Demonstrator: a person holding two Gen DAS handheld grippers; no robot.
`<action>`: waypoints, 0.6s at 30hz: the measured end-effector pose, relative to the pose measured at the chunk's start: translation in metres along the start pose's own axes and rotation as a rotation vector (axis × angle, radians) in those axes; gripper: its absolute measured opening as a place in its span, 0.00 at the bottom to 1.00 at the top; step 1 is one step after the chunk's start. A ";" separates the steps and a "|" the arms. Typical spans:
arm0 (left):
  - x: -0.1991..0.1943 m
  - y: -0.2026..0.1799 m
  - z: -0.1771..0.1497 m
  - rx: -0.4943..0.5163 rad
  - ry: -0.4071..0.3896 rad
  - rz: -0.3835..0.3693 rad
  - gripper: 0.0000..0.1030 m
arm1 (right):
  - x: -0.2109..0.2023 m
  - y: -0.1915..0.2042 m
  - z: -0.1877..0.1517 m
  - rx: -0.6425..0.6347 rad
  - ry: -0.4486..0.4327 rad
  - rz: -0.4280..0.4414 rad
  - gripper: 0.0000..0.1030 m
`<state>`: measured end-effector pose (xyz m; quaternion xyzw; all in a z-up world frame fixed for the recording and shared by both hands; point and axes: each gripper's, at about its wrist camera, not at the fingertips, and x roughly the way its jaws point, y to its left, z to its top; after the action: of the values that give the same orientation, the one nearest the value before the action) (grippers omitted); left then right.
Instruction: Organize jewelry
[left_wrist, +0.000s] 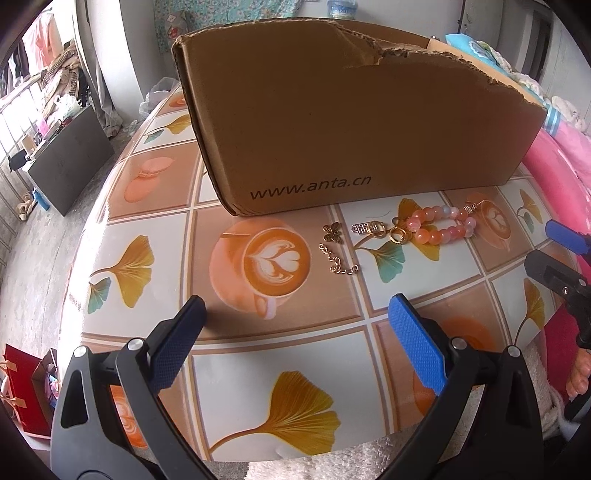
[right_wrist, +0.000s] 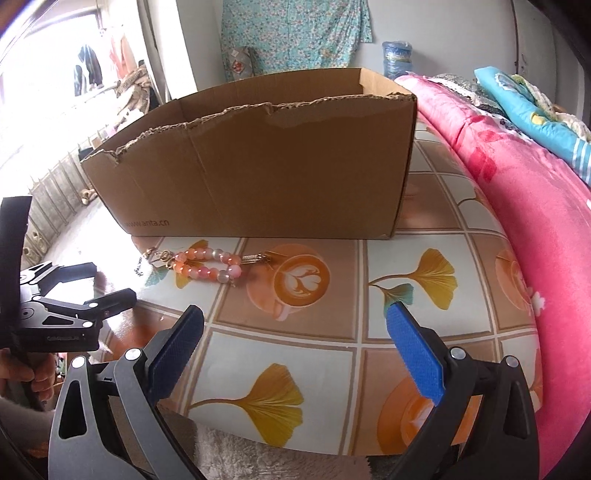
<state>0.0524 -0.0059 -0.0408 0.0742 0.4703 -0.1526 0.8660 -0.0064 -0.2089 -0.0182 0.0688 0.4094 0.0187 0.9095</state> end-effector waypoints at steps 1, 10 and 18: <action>-0.002 0.001 0.001 -0.008 -0.007 -0.017 0.92 | 0.001 0.002 0.001 -0.008 0.000 0.021 0.94; -0.016 -0.013 0.011 0.016 -0.101 -0.147 0.45 | 0.008 0.021 0.014 -0.060 0.004 0.155 0.79; -0.010 -0.021 0.019 0.106 -0.079 -0.109 0.19 | 0.018 0.032 0.022 -0.099 0.018 0.198 0.78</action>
<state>0.0556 -0.0285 -0.0219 0.0881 0.4302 -0.2272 0.8692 0.0230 -0.1782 -0.0126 0.0636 0.4076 0.1292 0.9017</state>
